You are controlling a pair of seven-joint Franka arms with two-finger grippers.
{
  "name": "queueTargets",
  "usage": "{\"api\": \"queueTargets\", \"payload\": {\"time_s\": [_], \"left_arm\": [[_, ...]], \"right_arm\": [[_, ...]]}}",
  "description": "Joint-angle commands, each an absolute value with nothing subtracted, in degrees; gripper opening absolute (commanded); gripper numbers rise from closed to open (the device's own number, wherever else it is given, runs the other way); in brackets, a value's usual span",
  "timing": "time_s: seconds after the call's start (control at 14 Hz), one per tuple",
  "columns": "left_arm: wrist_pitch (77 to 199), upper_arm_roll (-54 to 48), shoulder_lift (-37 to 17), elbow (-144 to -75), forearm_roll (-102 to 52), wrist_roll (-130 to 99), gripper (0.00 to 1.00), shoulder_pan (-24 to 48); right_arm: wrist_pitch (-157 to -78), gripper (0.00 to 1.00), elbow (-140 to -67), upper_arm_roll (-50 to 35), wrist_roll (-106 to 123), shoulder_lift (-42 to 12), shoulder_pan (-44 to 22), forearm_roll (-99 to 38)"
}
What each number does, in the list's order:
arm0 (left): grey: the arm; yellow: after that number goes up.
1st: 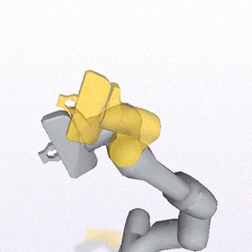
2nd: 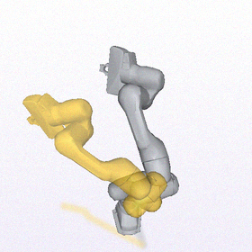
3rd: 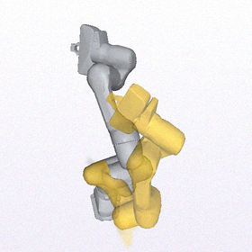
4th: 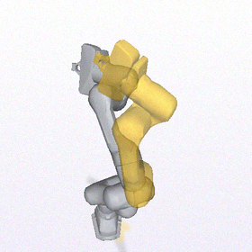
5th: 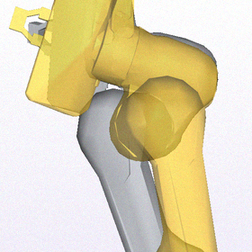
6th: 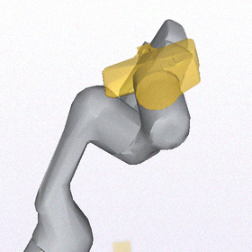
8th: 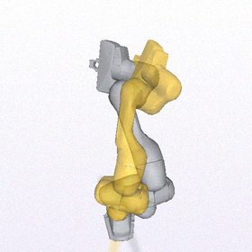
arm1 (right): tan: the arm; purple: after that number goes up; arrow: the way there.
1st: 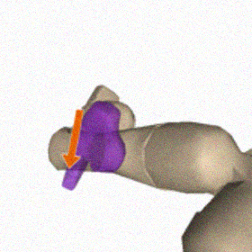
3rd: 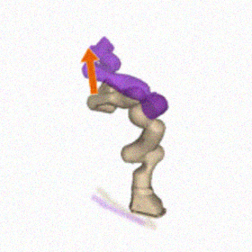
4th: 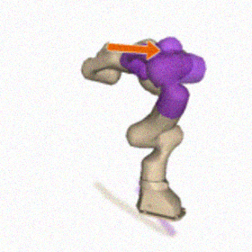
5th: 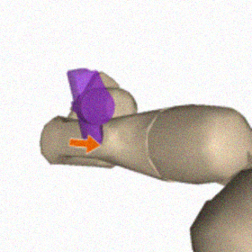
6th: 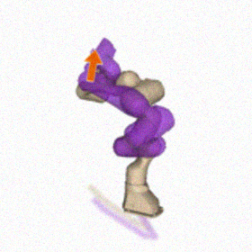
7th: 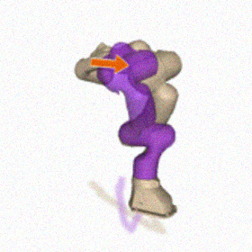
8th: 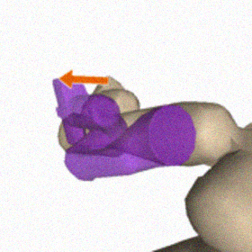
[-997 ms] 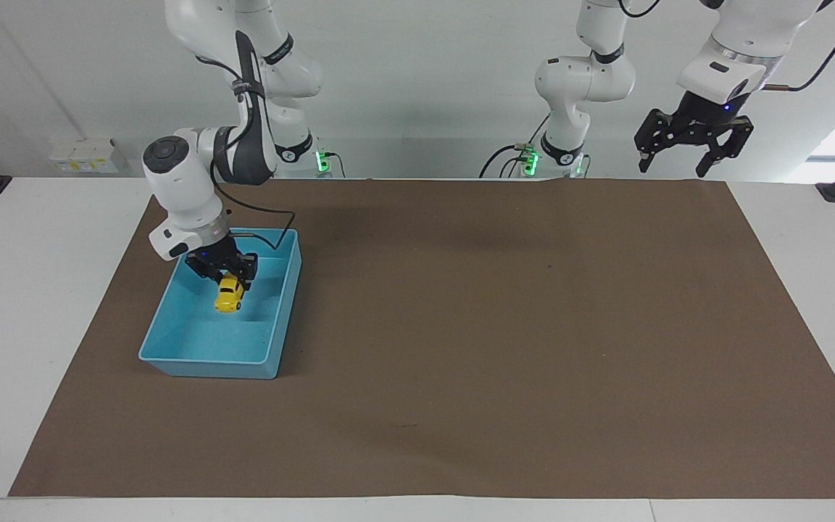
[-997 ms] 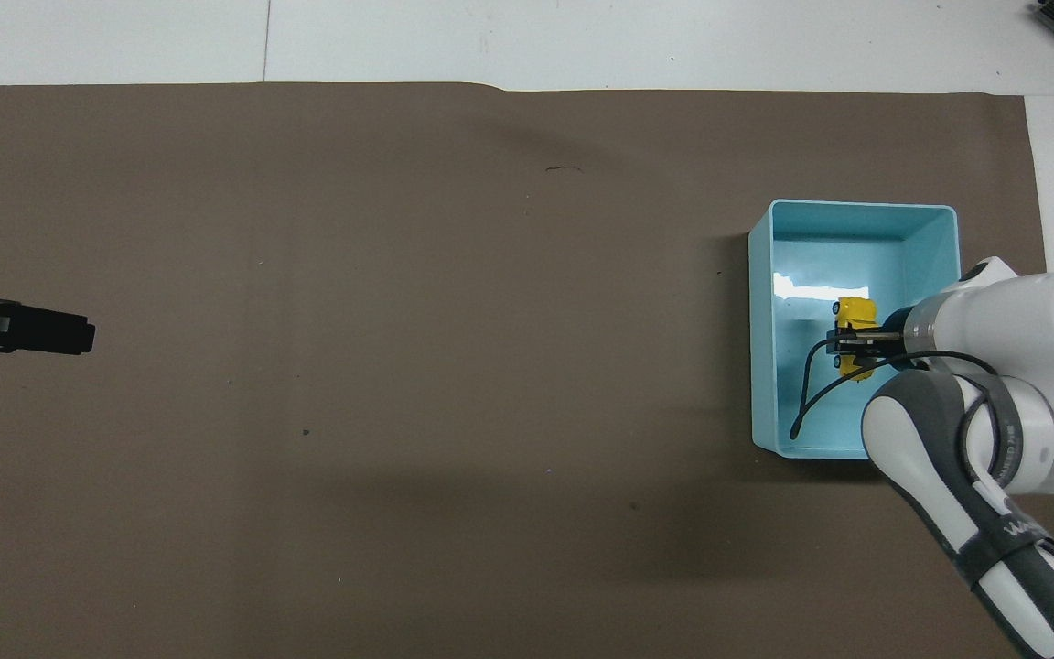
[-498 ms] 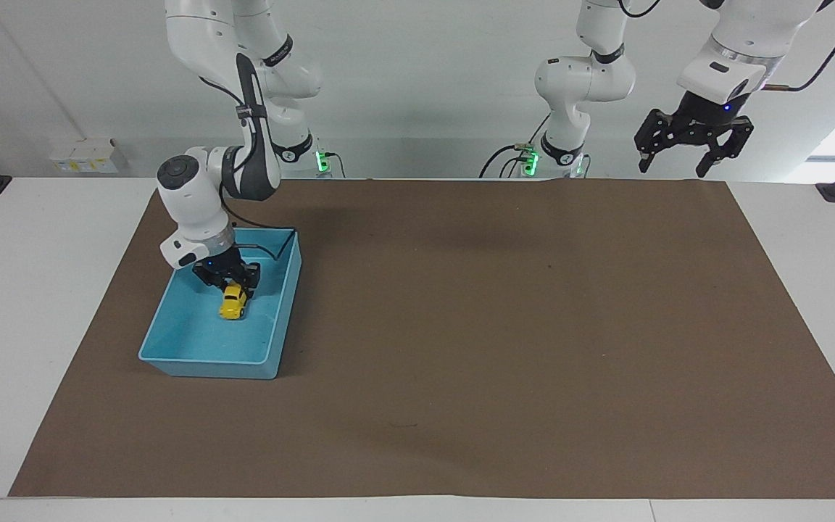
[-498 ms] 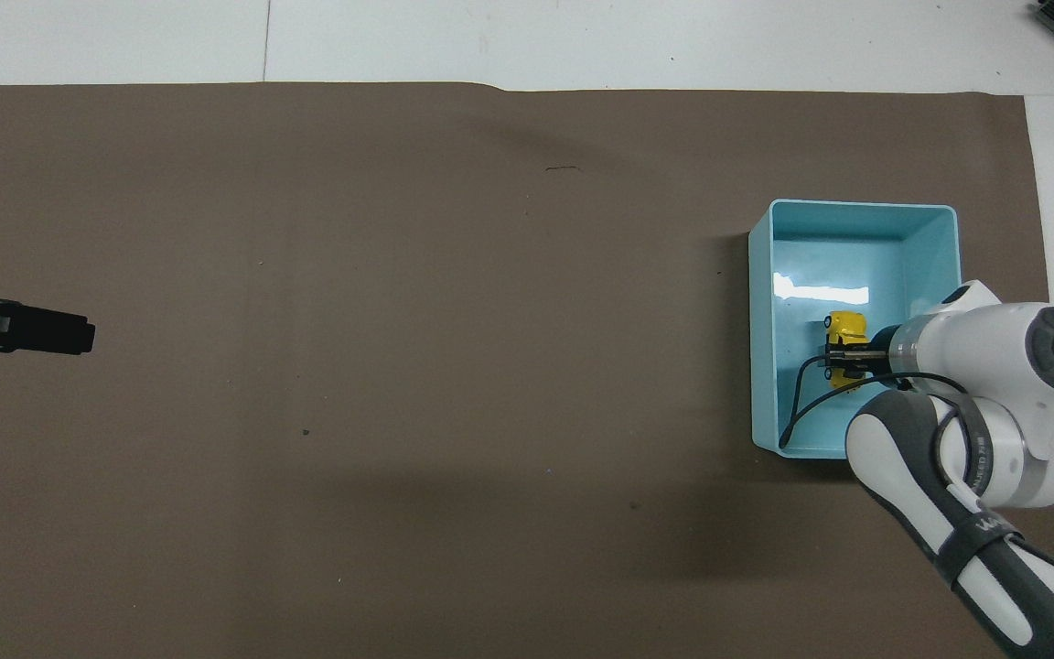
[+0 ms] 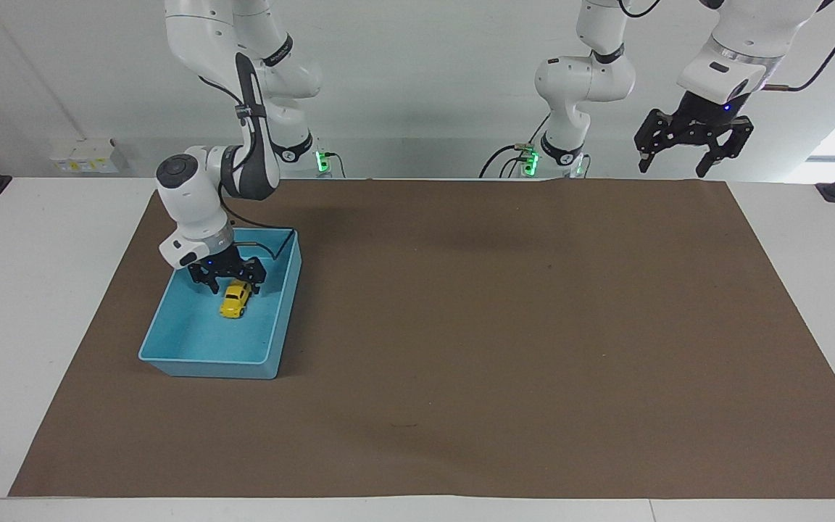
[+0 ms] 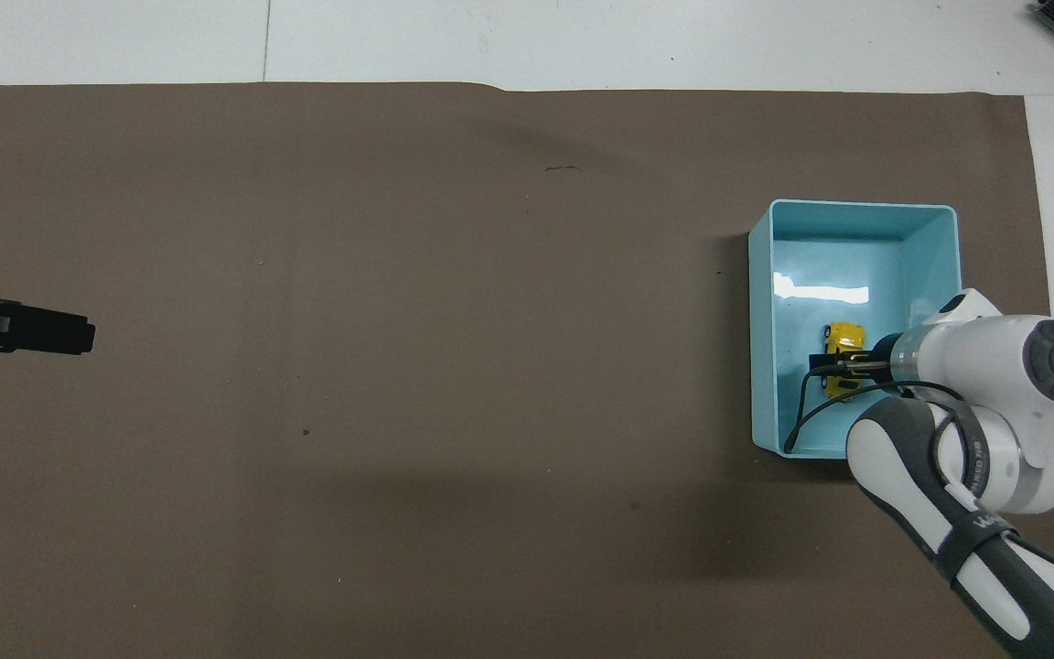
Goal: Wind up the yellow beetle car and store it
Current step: 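Lower the car onto the box floor and open the right gripper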
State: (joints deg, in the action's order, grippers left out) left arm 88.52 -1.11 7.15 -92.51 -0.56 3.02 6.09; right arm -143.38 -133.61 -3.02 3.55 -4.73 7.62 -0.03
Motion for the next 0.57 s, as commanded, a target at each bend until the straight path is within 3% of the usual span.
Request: {"api": "queueTargets", "payload": {"time_s": [0.0,0.5], "left_arm": [[88.68,-1.41,8.53,-94.04,-1.32,3.25,1.0,5.36],[89.38,-1.41,8.44,-93.87,-1.14,3.34,1.0,5.36]], "right_arm": [[-136.69,1.0,-129.22,-3.34,5.36,-3.08,8.17,-0.79],[-114.73,1.0,-110.6,-3.34,4.75,-2.64,8.26,-1.06]]}}
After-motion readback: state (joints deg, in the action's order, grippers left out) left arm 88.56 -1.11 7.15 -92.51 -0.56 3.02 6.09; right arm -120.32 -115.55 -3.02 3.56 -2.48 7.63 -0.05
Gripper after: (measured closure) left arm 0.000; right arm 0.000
